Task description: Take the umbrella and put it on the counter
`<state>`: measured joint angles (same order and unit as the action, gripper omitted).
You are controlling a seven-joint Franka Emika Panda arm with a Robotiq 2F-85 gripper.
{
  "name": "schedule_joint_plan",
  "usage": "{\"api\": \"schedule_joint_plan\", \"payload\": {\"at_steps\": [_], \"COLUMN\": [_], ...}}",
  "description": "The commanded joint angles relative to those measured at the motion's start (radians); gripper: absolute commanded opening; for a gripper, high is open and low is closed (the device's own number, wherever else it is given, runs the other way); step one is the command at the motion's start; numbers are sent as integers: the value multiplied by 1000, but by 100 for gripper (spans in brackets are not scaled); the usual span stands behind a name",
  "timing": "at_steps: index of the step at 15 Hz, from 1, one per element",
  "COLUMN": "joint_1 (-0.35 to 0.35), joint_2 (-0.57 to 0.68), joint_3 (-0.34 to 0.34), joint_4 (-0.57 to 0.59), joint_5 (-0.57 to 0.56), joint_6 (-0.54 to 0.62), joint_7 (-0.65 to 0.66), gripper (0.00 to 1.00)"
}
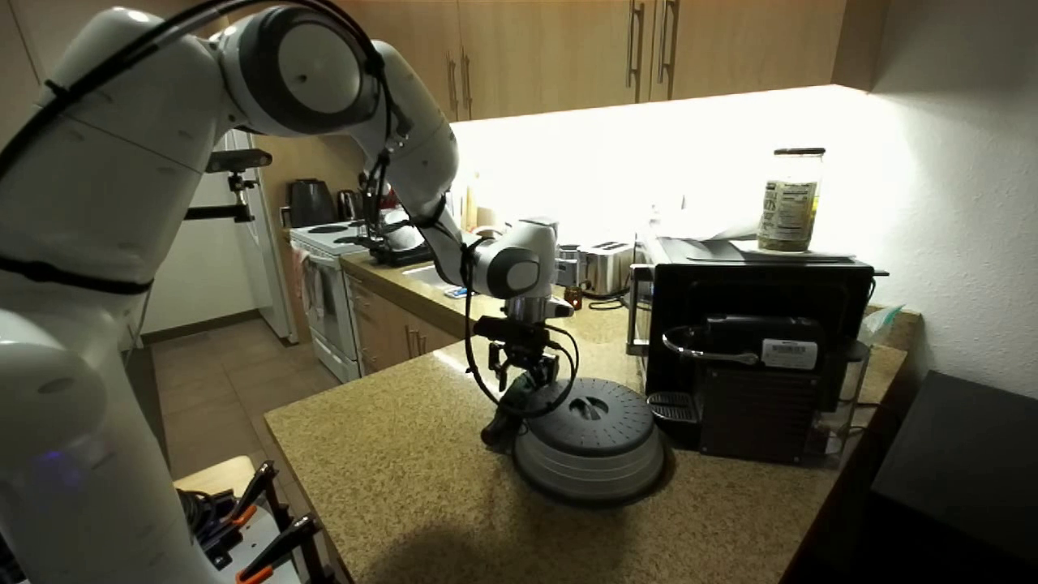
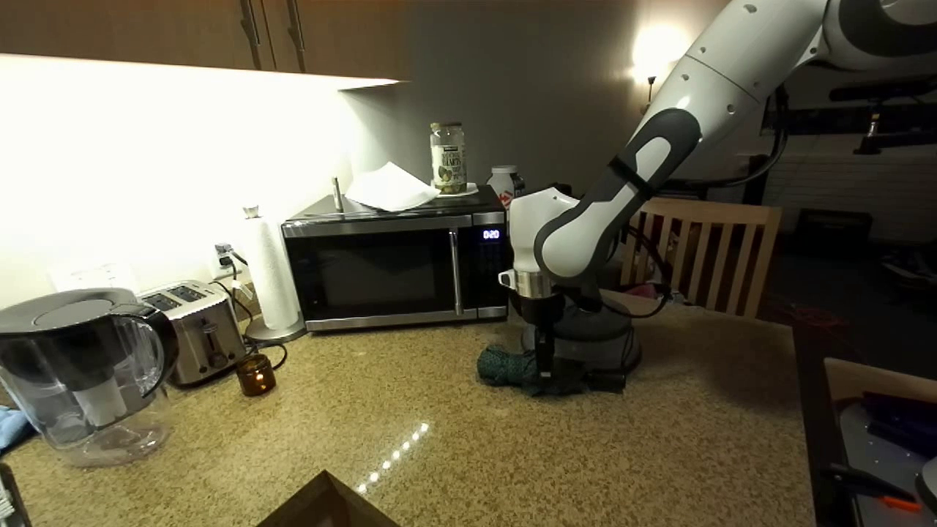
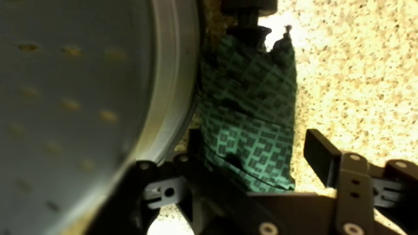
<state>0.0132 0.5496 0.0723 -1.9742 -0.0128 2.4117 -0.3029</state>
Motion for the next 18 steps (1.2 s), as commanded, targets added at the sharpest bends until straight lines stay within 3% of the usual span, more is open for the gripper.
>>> {"api": "schedule_joint_plan", "payload": {"at_steps": [1,8,18], "joint_1": [-48,-95,-138], "joint_2": [-152,-366,-548], "joint_3": [49,22,-136], "joint_4": [-118,-226,-373], "joint_5": [48,156,221], "joint_6": [23,-7,-11], "joint_7": [-47,-30,51], "gripper": [100,100,100]}}
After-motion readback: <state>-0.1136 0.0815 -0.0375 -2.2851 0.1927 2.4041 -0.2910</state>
